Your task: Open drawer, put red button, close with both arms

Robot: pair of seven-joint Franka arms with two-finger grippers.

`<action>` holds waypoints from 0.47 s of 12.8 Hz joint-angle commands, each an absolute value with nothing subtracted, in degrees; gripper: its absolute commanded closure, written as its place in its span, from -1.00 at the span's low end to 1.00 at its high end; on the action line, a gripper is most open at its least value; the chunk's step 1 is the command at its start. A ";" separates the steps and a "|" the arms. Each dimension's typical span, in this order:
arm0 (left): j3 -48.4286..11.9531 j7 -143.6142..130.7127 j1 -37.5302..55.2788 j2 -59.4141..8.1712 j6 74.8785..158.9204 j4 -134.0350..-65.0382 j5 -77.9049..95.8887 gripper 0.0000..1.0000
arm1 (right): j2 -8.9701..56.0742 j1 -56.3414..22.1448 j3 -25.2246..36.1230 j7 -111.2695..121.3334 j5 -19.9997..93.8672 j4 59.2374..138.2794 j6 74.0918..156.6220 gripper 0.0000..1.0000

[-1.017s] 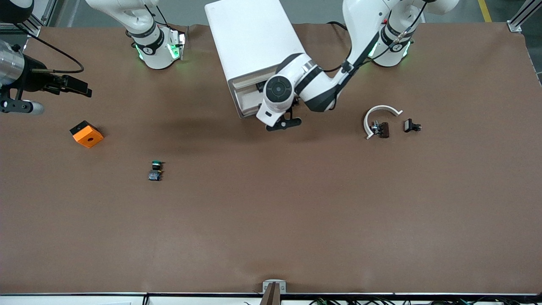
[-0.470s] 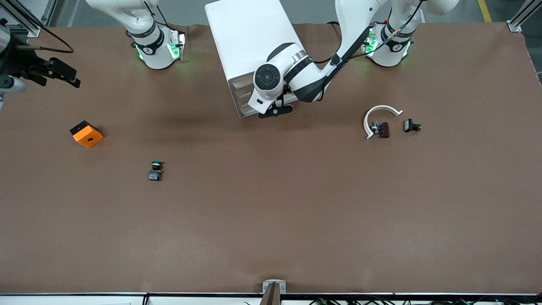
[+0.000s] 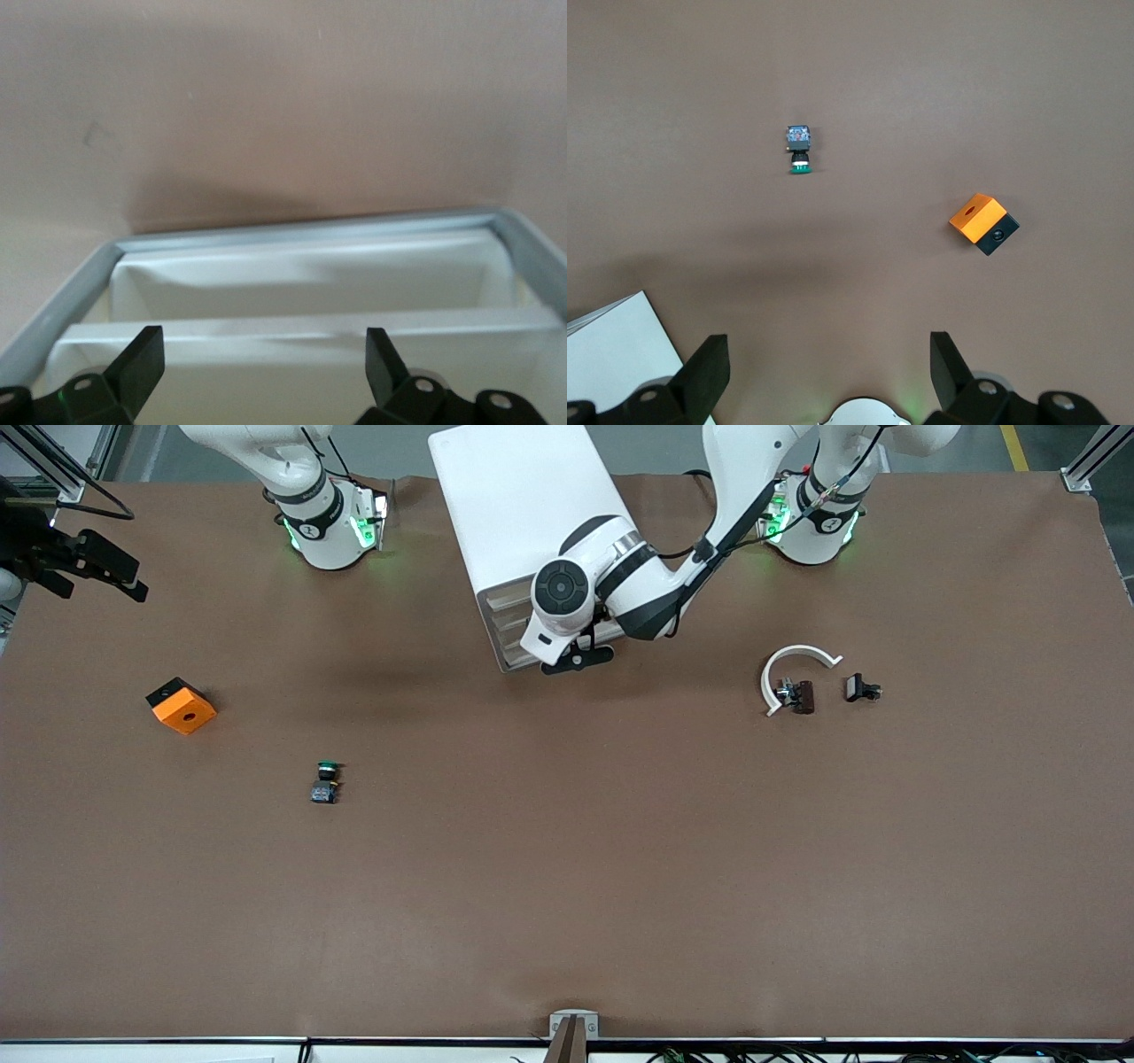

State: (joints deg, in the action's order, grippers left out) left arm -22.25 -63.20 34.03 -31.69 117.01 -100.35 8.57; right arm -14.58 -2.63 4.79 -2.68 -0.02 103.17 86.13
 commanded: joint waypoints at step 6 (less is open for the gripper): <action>-22.32 -56.19 11.81 -28.40 116.46 -92.81 0.53 -1.00 | -14.15 -1.76 3.87 -1.76 -0.79 101.51 85.87 -1.00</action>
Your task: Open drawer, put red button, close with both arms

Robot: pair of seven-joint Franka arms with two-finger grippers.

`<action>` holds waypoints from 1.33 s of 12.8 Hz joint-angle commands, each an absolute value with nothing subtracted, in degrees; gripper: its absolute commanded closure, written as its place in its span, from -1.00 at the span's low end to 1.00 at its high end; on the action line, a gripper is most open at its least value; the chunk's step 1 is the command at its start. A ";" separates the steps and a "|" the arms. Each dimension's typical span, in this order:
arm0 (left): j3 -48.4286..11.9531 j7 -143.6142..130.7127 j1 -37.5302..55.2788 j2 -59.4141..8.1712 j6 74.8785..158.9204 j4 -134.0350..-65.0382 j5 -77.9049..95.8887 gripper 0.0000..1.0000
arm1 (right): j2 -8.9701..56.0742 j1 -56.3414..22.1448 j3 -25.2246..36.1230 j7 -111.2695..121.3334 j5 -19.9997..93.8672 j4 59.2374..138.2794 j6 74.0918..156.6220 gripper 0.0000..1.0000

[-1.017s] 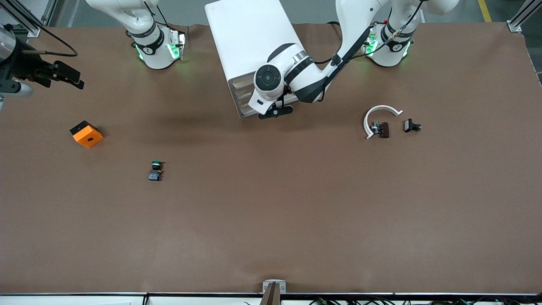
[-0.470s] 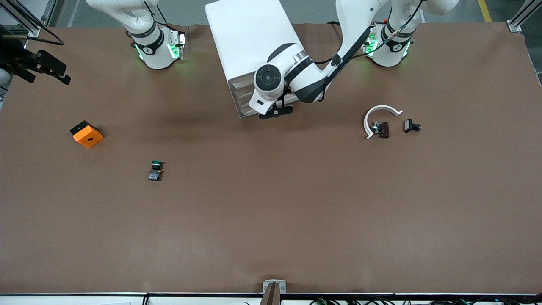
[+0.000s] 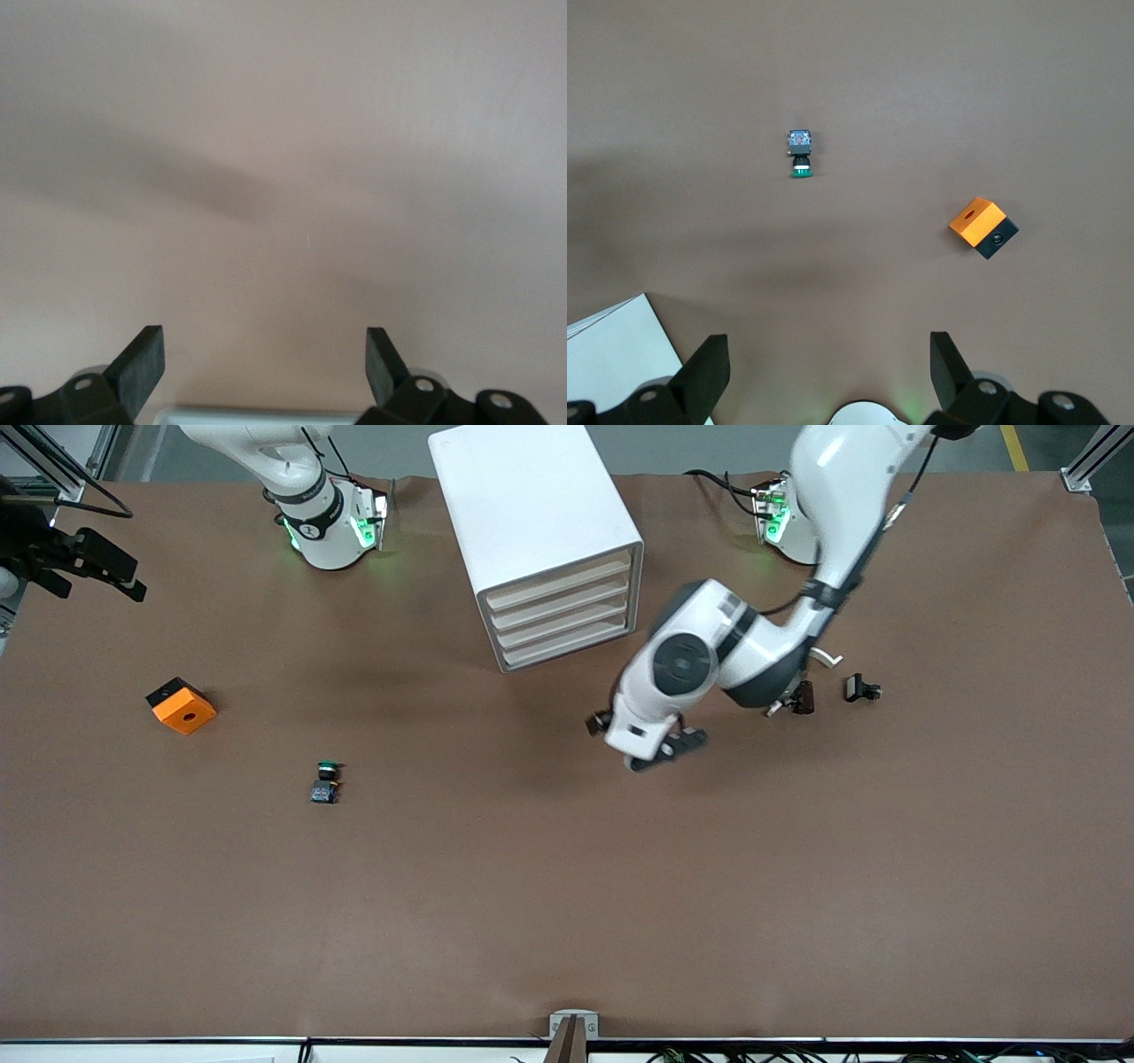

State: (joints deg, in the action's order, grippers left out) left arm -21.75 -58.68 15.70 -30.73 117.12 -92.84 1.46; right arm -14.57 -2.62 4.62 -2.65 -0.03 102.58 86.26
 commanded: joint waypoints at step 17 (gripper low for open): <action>-22.41 -28.50 -10.27 -14.07 96.33 -84.11 -11.34 -1.00 | -13.45 -1.93 3.87 -1.93 -0.79 100.46 86.31 -1.00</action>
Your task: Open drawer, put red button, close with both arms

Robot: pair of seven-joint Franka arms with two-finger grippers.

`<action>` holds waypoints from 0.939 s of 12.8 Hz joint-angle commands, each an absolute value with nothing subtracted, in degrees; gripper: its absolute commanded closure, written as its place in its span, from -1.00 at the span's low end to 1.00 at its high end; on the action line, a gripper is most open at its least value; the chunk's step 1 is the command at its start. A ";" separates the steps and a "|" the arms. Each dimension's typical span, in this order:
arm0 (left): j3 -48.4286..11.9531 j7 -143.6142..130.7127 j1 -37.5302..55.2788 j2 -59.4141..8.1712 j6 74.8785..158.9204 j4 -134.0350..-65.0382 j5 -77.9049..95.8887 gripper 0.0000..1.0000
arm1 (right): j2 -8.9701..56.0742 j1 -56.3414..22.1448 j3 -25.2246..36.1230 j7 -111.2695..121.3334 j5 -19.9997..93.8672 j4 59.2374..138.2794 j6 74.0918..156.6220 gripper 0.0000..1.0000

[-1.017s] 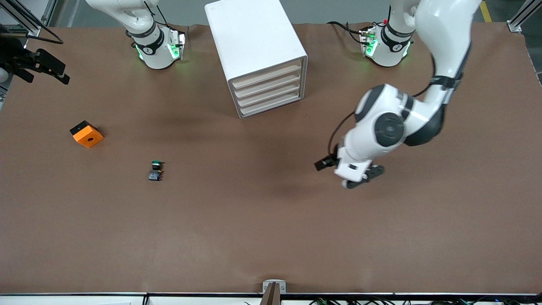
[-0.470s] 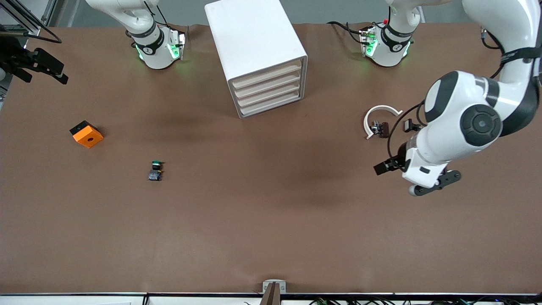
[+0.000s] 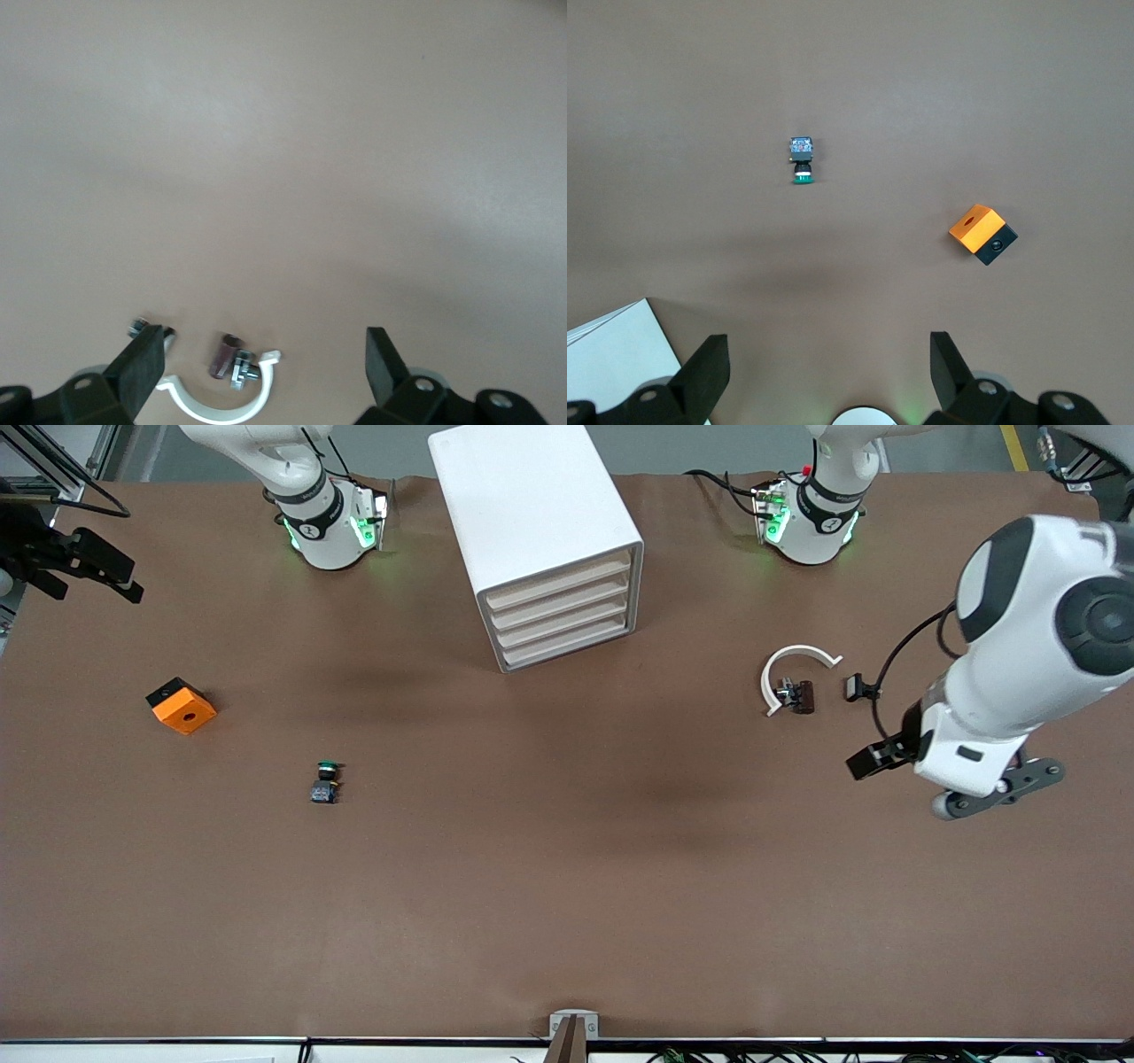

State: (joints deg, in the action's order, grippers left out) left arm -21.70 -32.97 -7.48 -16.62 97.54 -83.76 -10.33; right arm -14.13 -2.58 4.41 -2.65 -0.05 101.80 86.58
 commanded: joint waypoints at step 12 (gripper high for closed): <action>-22.41 -12.57 -18.01 -6.51 88.34 -84.64 -4.75 -1.00 | -13.01 -2.11 3.69 -1.93 -0.79 99.76 86.31 -1.00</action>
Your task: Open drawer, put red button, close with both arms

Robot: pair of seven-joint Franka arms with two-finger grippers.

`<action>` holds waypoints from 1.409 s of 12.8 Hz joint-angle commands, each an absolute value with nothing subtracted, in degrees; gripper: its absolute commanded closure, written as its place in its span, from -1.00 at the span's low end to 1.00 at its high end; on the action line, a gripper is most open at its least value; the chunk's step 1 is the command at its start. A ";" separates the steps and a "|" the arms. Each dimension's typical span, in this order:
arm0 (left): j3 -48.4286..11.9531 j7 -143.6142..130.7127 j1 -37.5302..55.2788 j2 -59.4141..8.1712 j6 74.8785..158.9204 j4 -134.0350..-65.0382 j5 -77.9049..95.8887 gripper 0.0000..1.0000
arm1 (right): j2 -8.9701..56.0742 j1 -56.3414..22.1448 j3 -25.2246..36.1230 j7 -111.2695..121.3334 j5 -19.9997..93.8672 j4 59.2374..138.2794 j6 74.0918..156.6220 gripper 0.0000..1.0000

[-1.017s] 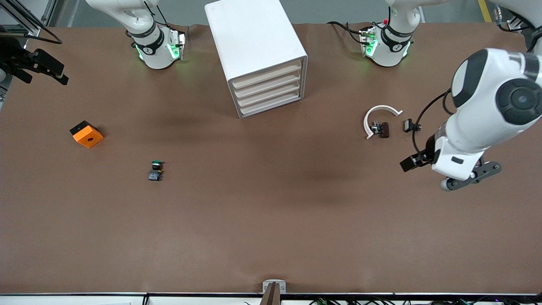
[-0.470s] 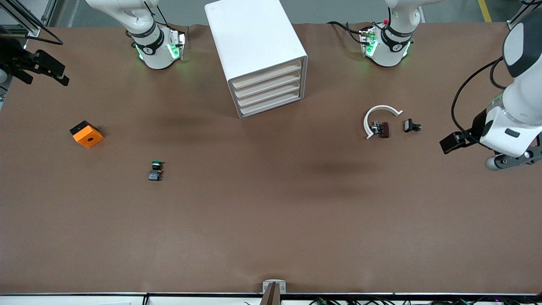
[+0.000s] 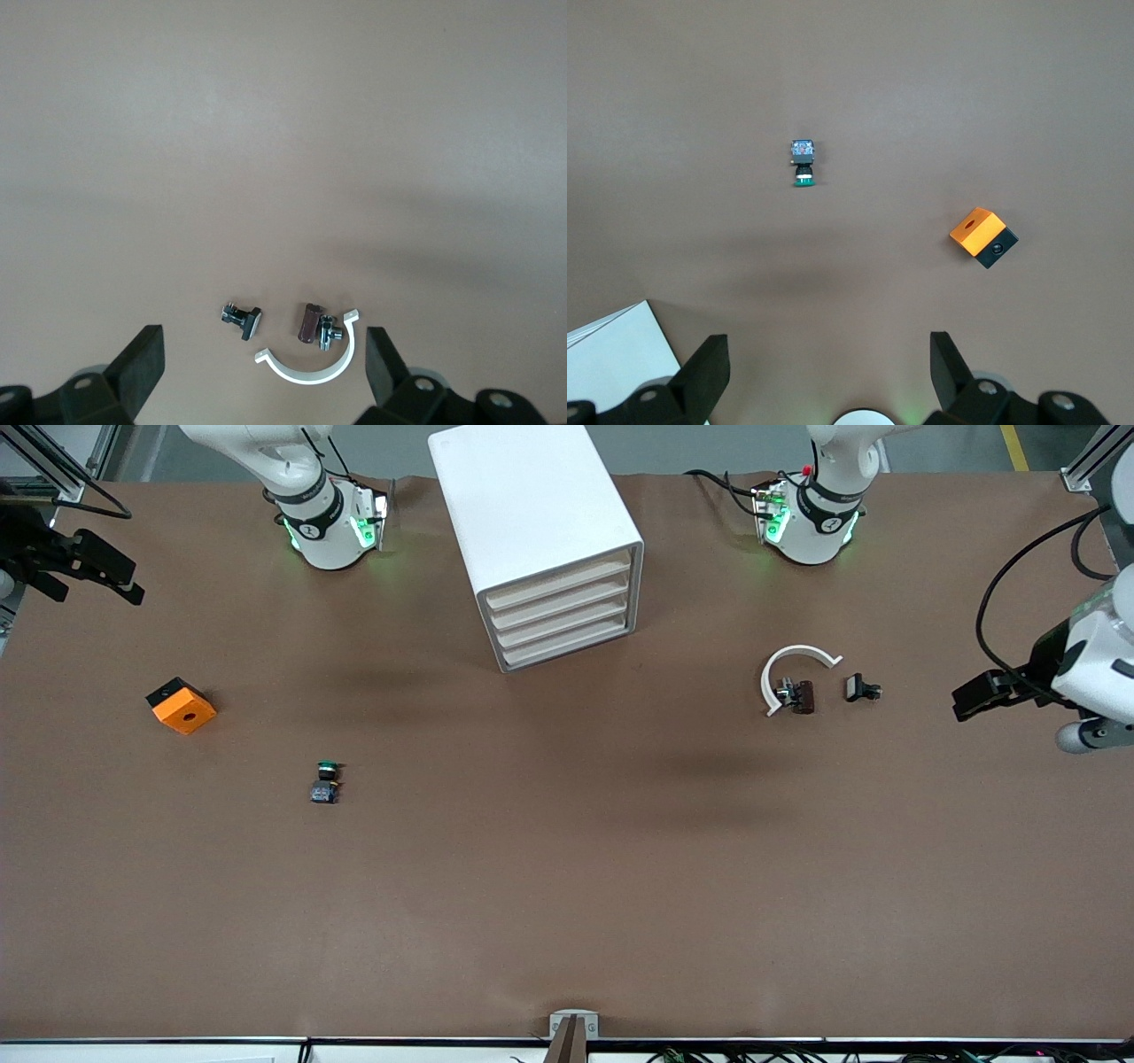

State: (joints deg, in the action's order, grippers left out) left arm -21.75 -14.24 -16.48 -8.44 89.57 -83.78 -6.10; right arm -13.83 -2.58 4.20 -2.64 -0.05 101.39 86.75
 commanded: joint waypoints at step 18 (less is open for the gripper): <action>-0.46 -9.50 6.58 7.81 88.59 -97.64 -1.85 -1.00 | -12.74 -1.93 3.69 -1.85 -0.88 98.88 86.40 -1.00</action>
State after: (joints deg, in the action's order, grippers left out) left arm -3.90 -11.69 4.07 4.18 86.84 -93.77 -2.96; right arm -13.55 -2.58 4.21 -2.60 -0.05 100.36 86.79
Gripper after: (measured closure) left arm 0.000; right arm 0.000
